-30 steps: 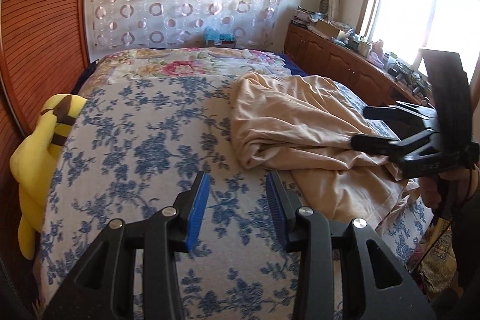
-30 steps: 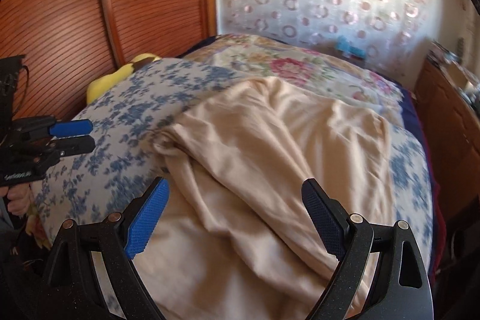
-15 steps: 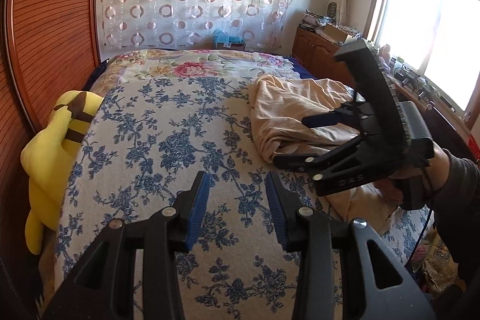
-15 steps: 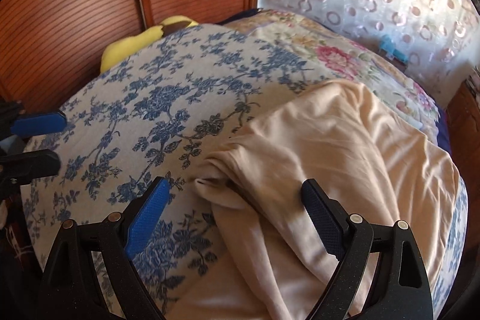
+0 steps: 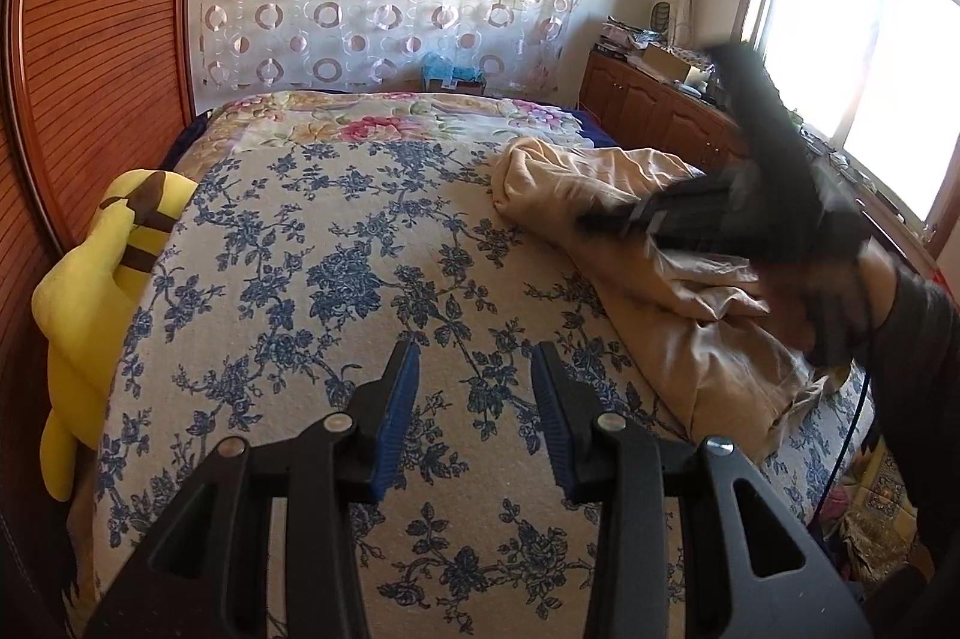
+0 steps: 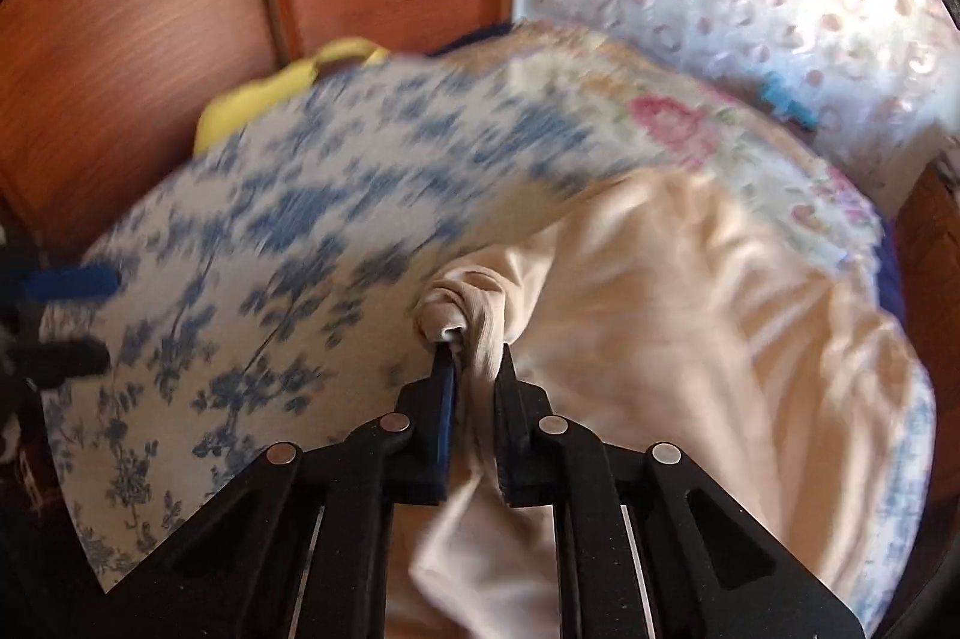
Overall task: Fold small clothes
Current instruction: 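Grasp the T-shirt edge with the right tool and fold it over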
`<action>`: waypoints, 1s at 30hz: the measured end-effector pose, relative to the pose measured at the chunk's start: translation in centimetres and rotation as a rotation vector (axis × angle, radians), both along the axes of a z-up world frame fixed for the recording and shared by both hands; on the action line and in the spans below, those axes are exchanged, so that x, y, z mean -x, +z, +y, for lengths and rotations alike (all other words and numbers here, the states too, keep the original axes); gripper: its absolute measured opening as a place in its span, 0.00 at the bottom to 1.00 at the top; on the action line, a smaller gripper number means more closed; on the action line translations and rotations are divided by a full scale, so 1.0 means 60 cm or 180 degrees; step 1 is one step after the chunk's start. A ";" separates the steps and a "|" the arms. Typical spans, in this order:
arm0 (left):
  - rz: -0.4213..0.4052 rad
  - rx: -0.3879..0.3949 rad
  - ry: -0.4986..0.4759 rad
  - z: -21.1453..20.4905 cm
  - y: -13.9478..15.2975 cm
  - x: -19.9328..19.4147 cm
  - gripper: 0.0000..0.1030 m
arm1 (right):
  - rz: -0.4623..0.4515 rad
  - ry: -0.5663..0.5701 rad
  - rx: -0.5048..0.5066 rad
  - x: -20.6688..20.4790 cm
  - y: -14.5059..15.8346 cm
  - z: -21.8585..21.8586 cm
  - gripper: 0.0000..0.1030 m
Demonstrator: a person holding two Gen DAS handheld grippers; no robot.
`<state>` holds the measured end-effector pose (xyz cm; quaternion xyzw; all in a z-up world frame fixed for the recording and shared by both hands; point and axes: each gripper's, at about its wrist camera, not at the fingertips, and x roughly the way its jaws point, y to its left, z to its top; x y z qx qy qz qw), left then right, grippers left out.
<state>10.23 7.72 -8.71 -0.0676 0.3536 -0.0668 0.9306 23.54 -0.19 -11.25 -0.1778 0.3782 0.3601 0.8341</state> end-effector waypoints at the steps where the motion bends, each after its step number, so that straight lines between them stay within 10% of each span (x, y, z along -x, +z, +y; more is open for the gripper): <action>1: 0.0007 0.0004 -0.0010 -0.002 -0.001 -0.001 0.37 | -0.0025 -0.0059 -0.0071 -0.007 0.015 -0.015 0.08; 10: 0.0016 0.0031 -0.0104 -0.022 -0.005 -0.003 0.37 | -0.0515 -0.0828 -0.0129 -0.113 0.123 -0.174 0.07; 20: 0.0063 -0.0012 -0.0165 -0.039 -0.011 -0.003 0.37 | -0.0458 -0.1601 0.0314 -0.246 0.071 -0.260 0.08; 25: 0.0081 -0.0027 -0.0201 -0.047 -0.013 -0.002 0.37 | -0.0178 -0.2099 0.0219 -0.269 0.053 -0.321 0.50; 30: 0.0068 -0.0016 -0.0237 -0.056 -0.012 -0.002 0.37 | -0.0123 -0.1935 -0.0006 -0.222 0.085 -0.356 0.52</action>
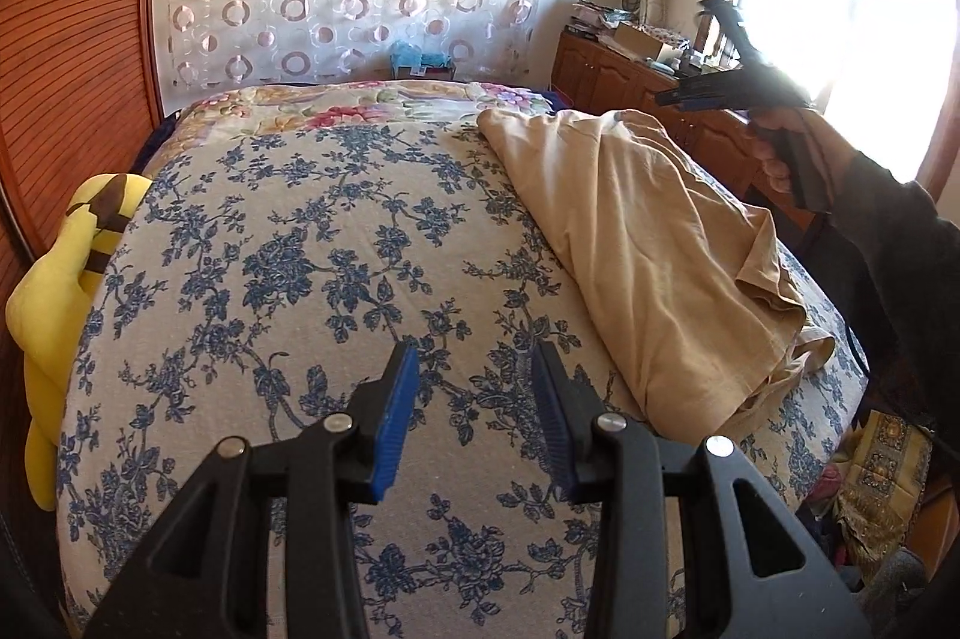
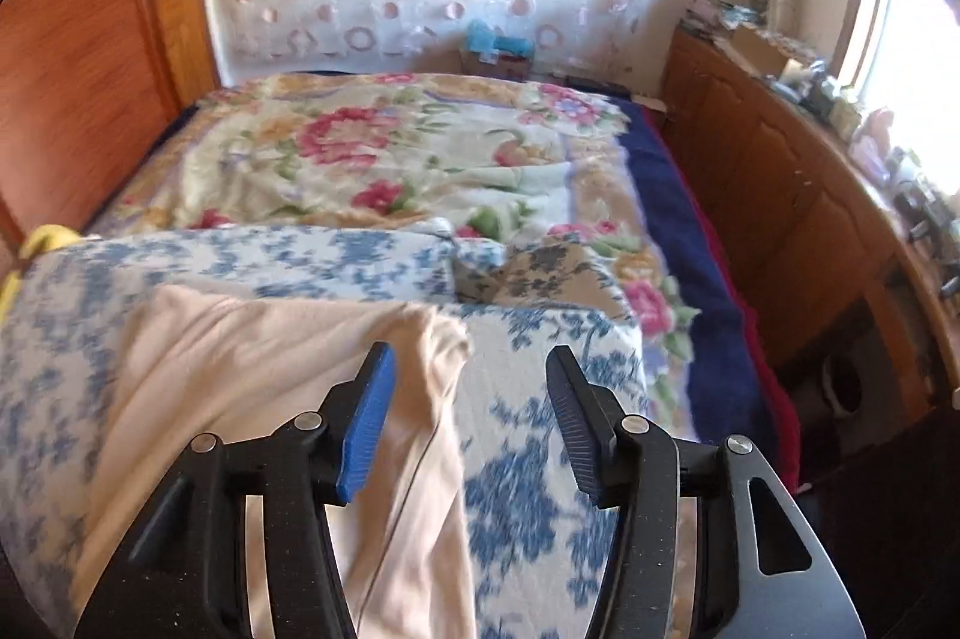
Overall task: Fold small clothes
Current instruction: 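Grasp the T-shirt edge with the right tool and fold it over, then grasp the folded T-shirt end with the right tool and lift it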
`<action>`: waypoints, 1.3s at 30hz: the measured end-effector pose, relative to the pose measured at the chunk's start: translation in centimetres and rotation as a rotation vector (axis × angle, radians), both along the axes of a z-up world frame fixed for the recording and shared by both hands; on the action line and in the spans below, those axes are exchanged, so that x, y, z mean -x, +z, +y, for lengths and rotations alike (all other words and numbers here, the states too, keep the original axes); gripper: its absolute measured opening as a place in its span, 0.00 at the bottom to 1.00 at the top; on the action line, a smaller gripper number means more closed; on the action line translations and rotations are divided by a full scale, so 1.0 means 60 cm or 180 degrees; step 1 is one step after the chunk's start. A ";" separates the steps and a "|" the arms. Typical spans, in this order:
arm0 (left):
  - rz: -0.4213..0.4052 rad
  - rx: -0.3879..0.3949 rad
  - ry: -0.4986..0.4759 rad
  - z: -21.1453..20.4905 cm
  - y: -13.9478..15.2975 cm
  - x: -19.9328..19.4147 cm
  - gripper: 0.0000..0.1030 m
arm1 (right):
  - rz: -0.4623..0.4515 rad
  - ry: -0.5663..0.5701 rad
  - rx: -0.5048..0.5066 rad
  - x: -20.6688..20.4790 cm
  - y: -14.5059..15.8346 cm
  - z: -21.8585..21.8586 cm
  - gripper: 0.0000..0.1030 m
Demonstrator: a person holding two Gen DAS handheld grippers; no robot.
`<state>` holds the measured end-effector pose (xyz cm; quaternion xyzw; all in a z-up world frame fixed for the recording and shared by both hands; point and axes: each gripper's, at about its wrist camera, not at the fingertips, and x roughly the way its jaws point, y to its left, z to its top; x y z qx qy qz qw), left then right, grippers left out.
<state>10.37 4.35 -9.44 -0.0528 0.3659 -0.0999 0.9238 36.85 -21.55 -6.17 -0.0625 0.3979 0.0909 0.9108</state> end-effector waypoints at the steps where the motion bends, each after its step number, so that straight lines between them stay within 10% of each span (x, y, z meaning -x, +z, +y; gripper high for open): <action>1: -0.0001 0.0004 -0.0006 -0.002 0.000 0.000 0.37 | 0.0006 0.0064 -0.0025 0.013 0.007 -0.001 0.52; 9: -0.0036 0.0022 -0.0139 -0.039 0.002 -0.009 0.37 | -0.0261 0.0545 0.0045 0.195 0.060 0.000 0.52; 25: 0.0051 -0.0082 -0.0390 -0.113 -0.016 -0.014 0.37 | 0.0093 0.1036 0.0069 0.370 -0.104 0.076 0.50; 30: 0.0064 -0.0097 -0.0452 -0.127 -0.020 -0.011 0.37 | 0.0146 0.1008 -0.0035 0.371 -0.121 0.059 0.04; 39: 0.0088 -0.0084 -0.0493 -0.137 -0.025 -0.009 0.37 | -0.0096 0.0568 -0.0496 0.443 -0.095 -0.048 0.01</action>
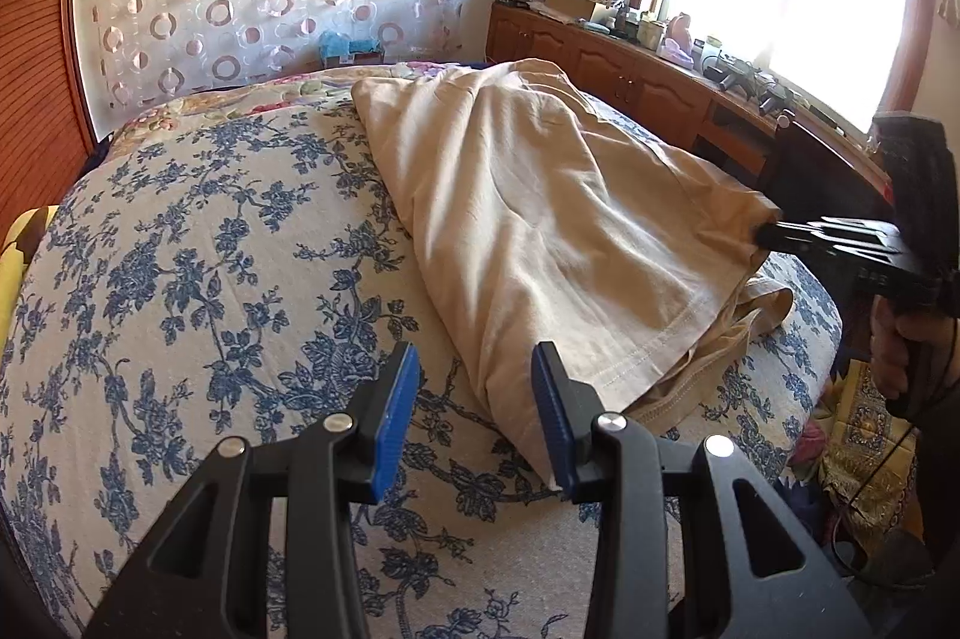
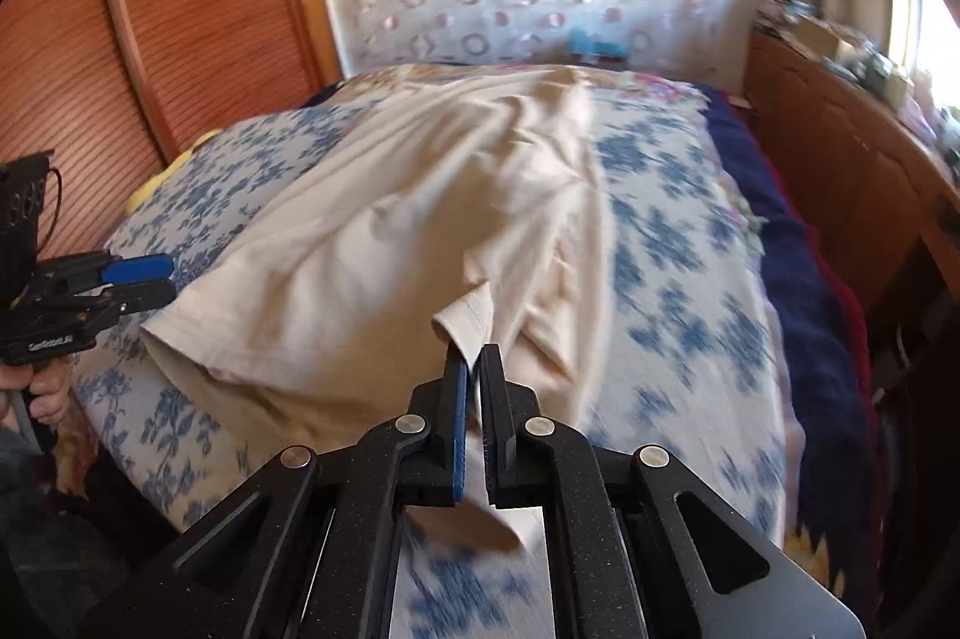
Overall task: Fold small clothes
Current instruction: 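Grasp the folded T-shirt end with the right tool and lift it, then grasp the T-shirt end with the left tool while the right tool holds its end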
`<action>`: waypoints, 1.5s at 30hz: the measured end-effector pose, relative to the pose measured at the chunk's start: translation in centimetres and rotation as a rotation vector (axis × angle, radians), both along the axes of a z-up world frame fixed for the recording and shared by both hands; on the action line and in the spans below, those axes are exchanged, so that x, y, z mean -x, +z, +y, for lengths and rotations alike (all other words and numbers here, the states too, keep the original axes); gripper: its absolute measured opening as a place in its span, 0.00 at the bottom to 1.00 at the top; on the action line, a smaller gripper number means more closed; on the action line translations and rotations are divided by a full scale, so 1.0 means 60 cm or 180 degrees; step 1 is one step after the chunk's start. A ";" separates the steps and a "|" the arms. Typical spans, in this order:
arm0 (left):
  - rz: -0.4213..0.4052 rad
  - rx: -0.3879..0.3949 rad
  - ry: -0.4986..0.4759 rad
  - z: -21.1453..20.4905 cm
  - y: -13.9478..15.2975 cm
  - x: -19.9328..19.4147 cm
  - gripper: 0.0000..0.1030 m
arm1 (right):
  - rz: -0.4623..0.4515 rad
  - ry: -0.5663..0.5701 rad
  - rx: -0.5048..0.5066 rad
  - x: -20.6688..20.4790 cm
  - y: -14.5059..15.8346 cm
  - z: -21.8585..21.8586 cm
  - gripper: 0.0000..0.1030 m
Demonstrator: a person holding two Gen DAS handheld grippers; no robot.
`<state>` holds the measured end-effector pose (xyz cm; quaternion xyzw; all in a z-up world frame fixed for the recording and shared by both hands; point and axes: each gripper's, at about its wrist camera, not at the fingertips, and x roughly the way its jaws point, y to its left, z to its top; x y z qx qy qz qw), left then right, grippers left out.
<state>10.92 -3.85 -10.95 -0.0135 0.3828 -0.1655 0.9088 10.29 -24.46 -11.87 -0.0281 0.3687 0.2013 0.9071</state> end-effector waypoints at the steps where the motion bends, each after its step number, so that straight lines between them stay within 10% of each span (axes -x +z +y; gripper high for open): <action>1: 0.0000 0.0002 -0.0003 0.000 -0.001 0.000 0.37 | -0.0019 -0.0061 -0.0003 0.009 0.001 -0.011 0.01; 11: 0.0036 -0.0042 -0.0043 -0.015 -0.007 0.001 0.37 | 0.0026 -0.0299 -0.0149 0.028 -0.014 -0.047 0.02; 15: 0.0070 -0.0034 -0.0044 -0.016 -0.010 0.001 0.37 | -0.0092 -0.0379 -0.0265 0.022 0.000 -0.051 0.54; 23: 0.0115 -0.0024 -0.0066 -0.019 -0.019 0.003 0.37 | 0.0000 -0.0437 -0.0358 -0.029 -0.012 -0.054 0.49; 28: 0.0139 -0.0006 -0.0064 -0.018 -0.024 0.002 0.37 | 0.0172 -0.0318 -0.0390 -0.039 -0.029 -0.049 0.05; 38: 0.0235 0.0114 -0.0225 -0.028 -0.036 0.007 0.37 | -0.0029 -0.0183 -0.0347 -0.001 -0.005 -0.038 0.01; 45: 0.0180 0.0118 -0.0257 -0.027 -0.033 0.014 0.14 | 0.0038 -0.0243 -0.0332 -0.008 -0.020 -0.048 0.01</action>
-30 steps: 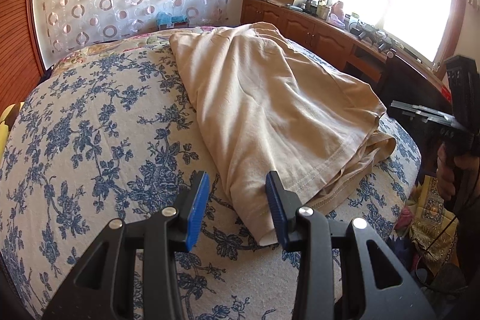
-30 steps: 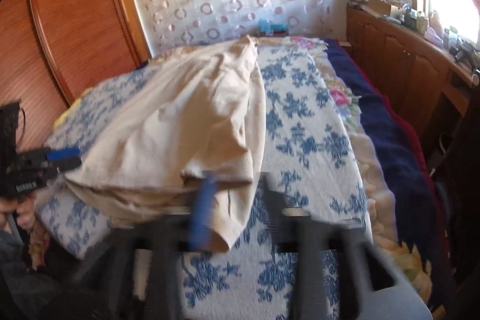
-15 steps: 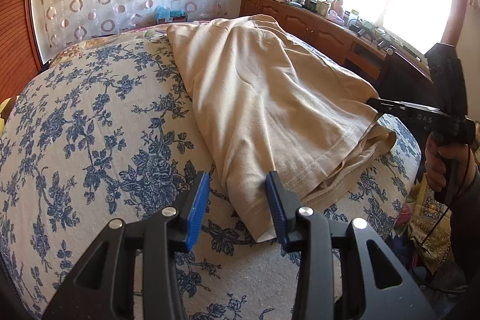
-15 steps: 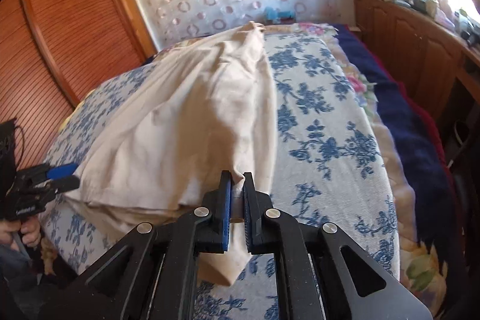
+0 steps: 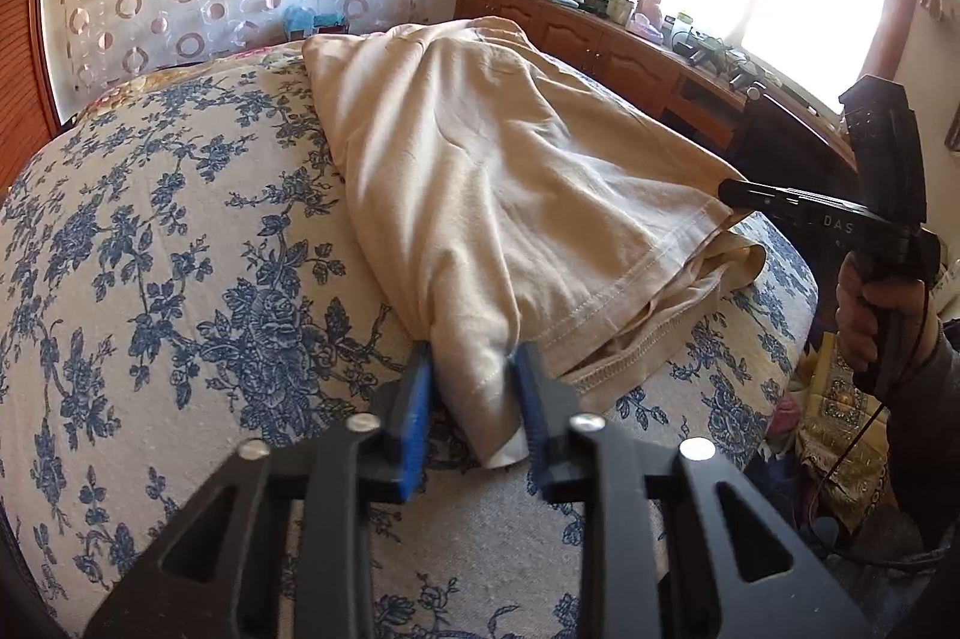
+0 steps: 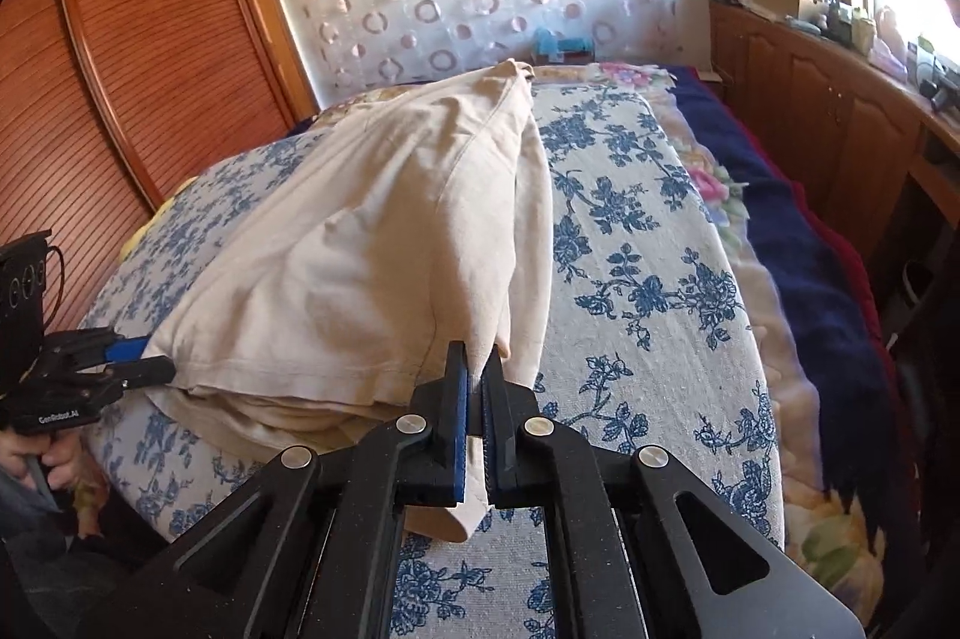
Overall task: Fold small clothes
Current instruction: 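Grasp the T-shirt end with the left tool while the right tool holds its end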
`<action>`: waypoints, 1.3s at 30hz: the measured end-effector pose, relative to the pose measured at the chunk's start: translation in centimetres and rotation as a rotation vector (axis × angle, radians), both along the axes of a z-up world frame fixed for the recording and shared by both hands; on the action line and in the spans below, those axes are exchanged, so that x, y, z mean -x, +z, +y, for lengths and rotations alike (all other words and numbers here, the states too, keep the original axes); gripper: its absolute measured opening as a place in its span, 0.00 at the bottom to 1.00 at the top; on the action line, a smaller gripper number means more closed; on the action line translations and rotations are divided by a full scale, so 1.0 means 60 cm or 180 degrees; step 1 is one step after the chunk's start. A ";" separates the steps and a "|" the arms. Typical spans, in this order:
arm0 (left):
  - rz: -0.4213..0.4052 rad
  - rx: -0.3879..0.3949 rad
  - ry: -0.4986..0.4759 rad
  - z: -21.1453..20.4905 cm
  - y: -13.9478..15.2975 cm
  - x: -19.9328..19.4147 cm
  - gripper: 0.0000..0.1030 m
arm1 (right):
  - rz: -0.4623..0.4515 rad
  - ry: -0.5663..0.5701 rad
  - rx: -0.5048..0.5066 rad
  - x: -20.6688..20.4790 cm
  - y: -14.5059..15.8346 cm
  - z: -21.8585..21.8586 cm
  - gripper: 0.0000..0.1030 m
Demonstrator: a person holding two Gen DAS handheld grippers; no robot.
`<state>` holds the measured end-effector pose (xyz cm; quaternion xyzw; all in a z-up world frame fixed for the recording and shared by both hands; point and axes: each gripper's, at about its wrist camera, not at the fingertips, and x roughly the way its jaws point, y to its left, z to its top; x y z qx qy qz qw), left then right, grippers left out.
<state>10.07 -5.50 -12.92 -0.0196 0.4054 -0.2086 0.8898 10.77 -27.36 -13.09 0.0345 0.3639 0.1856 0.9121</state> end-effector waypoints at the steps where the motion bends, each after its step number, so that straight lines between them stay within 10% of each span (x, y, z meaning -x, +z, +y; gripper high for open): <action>1: -0.0021 0.0002 -0.0004 0.001 0.001 0.001 0.09 | 0.0002 -0.0001 0.0006 0.000 0.000 0.000 0.01; 5: -0.0146 0.0034 -0.0020 0.001 0.014 0.011 0.03 | -0.0003 -0.0007 0.0049 0.005 0.000 -0.002 0.02; 9: -0.0194 0.0057 0.0000 0.007 0.025 0.014 0.04 | 0.0040 0.0003 0.0100 0.009 -0.004 -0.002 0.47; 16: -0.0076 0.0039 0.0045 0.011 0.008 0.007 0.04 | 0.0196 0.0000 0.0123 0.002 -0.022 0.004 0.50; 21: -0.0034 0.0006 0.0051 0.008 0.002 0.004 0.04 | 0.0207 0.0017 0.0157 0.001 -0.024 0.018 0.51; 30: -0.0053 0.0018 0.0018 0.010 -0.003 0.002 0.05 | 0.0164 0.0265 0.0227 0.005 -0.027 0.047 0.08; 39: -0.0464 0.0296 -0.0001 0.016 0.086 0.001 0.03 | -0.0249 0.0239 -0.0101 0.005 0.042 0.032 0.04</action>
